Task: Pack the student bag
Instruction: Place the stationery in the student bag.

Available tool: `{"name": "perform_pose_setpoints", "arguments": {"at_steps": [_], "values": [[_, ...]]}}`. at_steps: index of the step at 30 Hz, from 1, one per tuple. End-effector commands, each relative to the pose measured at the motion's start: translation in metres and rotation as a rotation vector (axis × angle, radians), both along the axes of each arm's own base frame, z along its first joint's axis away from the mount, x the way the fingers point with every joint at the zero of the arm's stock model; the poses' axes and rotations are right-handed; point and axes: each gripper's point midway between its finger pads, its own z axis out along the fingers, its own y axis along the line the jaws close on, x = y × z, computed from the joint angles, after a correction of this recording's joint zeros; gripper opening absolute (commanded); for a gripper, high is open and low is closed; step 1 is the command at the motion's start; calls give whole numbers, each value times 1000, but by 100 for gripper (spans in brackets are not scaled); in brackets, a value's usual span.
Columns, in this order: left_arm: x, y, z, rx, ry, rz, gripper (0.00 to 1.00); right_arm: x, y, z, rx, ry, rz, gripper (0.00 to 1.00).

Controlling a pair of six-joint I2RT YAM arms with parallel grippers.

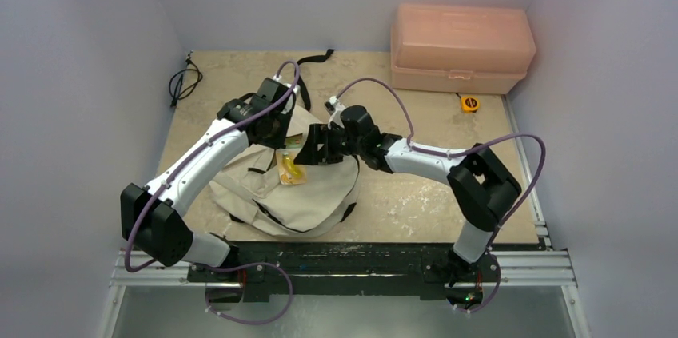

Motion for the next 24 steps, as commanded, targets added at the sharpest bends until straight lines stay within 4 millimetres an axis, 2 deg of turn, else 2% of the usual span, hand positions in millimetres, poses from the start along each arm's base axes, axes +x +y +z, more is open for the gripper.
{"name": "perform_pose_setpoints", "arguments": {"at_steps": [1, 5, 9, 11, 14, 17, 21, 24], "values": [[0, -10, 12, -49, -27, -32, 0, -9, 23, 16, 139, -17, 91, 79], [0, -11, 11, -53, -23, -34, 0, -3, 30, 7, 150, -2, 93, 71], [-1, -12, 10, -60, -17, -36, 0, 3, 31, 0, 141, 4, 69, 68], [-1, -13, 10, -63, -14, -38, 0, 3, 31, -1, 152, 17, 56, 60], [-1, -15, 10, -70, -12, -42, 0, 4, 29, -2, 153, 22, 33, 55], [-2, -16, 10, -75, -7, -46, 0, 1, 30, 1, 181, 59, 28, 39], [-2, -15, 9, -71, -6, -42, 0, -7, 29, 20, 286, 85, 21, 27], [-2, -16, 9, -70, -2, -43, 0, -9, 30, 20, 312, 115, 17, 11]]}}
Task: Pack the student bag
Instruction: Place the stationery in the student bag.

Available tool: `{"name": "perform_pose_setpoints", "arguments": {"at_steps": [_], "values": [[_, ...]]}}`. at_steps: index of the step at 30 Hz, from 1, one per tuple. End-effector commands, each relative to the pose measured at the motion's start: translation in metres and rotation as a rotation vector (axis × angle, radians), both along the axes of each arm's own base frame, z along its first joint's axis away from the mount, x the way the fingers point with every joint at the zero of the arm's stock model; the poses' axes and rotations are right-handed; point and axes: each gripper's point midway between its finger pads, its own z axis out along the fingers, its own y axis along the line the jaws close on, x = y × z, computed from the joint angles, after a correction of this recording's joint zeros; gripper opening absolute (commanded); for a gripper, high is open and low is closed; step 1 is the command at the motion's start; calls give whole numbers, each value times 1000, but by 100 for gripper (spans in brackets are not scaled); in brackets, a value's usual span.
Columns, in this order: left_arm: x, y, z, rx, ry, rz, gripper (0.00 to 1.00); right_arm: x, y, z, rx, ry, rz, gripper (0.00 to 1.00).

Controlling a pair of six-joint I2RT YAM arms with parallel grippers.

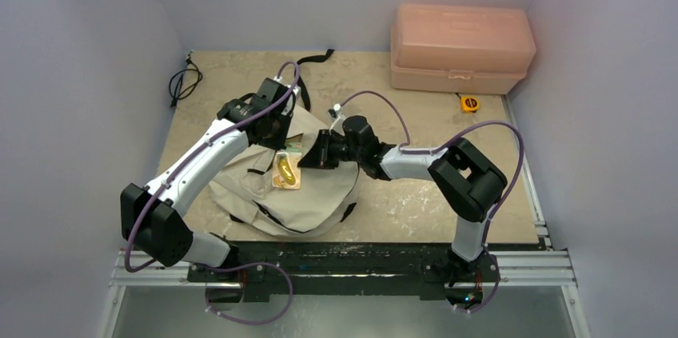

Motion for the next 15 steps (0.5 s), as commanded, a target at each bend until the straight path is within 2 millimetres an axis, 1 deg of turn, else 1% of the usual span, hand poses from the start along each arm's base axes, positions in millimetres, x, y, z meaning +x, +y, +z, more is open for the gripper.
{"name": "perform_pose_setpoints", "arguments": {"at_steps": [1, 2, 3, 7, 11, 15], "values": [[2, -14, 11, -64, -24, -34, 0, -7, 12, 43, 163, -9, 25, 6], [2, -15, 12, -72, -27, -36, 0, -7, 13, 44, 176, 2, 31, 1], [2, -15, 11, -74, -30, -34, 0, -9, 14, 46, 189, 13, 34, 0], [2, -11, 12, -51, -36, -26, 0, -13, 13, 61, 282, 70, 23, 0], [2, -9, 12, -50, -43, -22, 0, -8, 1, 65, 356, 178, -43, 0], [2, -10, 13, -53, -44, -25, 0, 1, -11, 65, 449, 280, -125, 0]]}}
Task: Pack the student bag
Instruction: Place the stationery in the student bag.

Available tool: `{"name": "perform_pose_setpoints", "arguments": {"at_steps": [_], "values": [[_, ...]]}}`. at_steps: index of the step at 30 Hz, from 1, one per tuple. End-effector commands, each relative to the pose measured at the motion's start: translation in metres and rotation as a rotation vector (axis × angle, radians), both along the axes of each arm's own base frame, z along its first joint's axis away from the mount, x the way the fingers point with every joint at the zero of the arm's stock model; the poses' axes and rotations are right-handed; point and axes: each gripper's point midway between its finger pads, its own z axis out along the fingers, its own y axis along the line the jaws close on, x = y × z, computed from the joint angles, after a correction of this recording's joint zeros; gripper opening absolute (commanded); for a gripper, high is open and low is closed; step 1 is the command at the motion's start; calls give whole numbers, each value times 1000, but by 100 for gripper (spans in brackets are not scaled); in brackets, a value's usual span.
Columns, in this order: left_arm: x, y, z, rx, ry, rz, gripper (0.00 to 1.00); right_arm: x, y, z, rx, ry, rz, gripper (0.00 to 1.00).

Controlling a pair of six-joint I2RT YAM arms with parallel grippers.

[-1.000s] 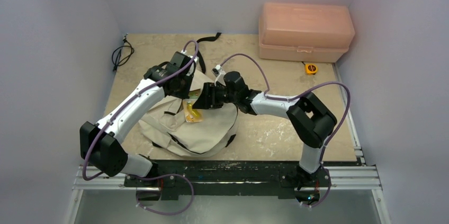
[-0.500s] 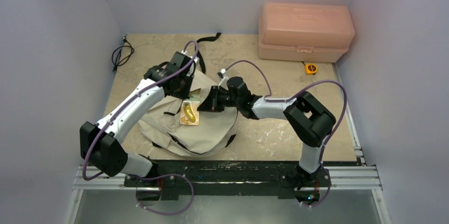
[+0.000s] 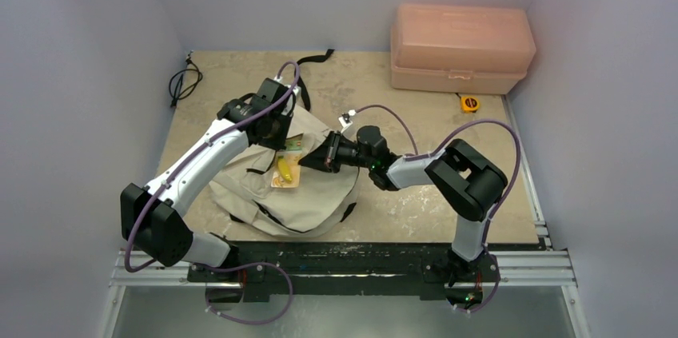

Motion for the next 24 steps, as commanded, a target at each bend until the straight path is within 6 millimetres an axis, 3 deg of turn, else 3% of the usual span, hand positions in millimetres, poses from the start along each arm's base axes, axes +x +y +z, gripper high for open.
{"name": "perform_pose_setpoints", "arguments": {"at_steps": [1, 9, 16, 24], "values": [[3, -9, 13, -48, -49, -21, 0, 14, -10, 31, 196, 111, -85, 0], [3, -11, 15, -58, -45, -30, 0, 34, -10, 35, 374, 295, -168, 0], [2, -14, 14, -71, -41, -40, 0, 61, -11, 36, 292, 267, -320, 0], [2, -14, 14, -68, -41, -40, 0, 78, -10, 20, 173, 215, -401, 0]]}}
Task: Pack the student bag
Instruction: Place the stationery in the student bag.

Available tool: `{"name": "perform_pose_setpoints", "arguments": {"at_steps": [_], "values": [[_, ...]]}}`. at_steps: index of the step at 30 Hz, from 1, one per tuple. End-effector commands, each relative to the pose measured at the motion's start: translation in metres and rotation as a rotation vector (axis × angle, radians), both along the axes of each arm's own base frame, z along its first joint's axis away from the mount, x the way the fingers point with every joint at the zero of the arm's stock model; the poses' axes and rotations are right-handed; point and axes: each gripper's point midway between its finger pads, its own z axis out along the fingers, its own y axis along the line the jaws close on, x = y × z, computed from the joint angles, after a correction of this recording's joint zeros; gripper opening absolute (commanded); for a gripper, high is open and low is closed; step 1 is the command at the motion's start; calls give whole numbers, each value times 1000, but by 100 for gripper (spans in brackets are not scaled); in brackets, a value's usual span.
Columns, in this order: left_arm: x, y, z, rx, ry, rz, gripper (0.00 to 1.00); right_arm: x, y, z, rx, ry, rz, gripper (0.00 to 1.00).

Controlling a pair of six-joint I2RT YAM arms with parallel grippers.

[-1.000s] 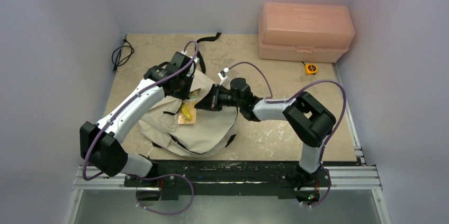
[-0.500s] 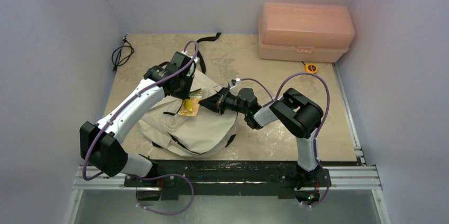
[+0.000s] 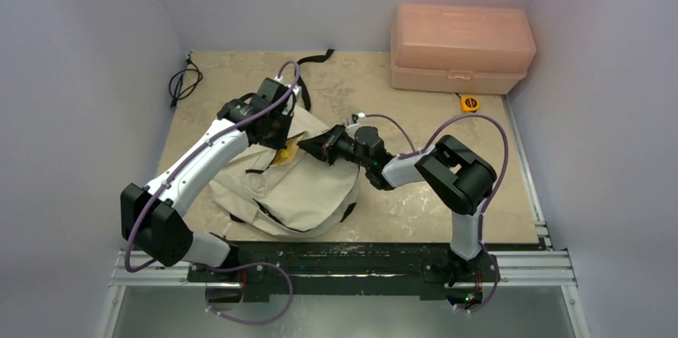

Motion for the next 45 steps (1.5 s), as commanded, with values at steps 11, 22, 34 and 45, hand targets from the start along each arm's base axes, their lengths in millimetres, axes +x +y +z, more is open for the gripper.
{"name": "perform_pose_setpoints", "arguments": {"at_steps": [11, 22, 34, 45], "values": [[1, -10, 14, -55, -40, -32, 0, 40, 3, 16, -239, -224, -207, 0], [-1, -12, 9, -55, -20, -36, 0, 28, 36, 33, -245, -318, -167, 0], [0, -12, 7, -53, -11, -36, 0, 22, 49, 4, -328, -356, -73, 2], [0, -12, 6, -47, 1, -32, 0, 6, 18, 5, -522, -541, -17, 37]]}}
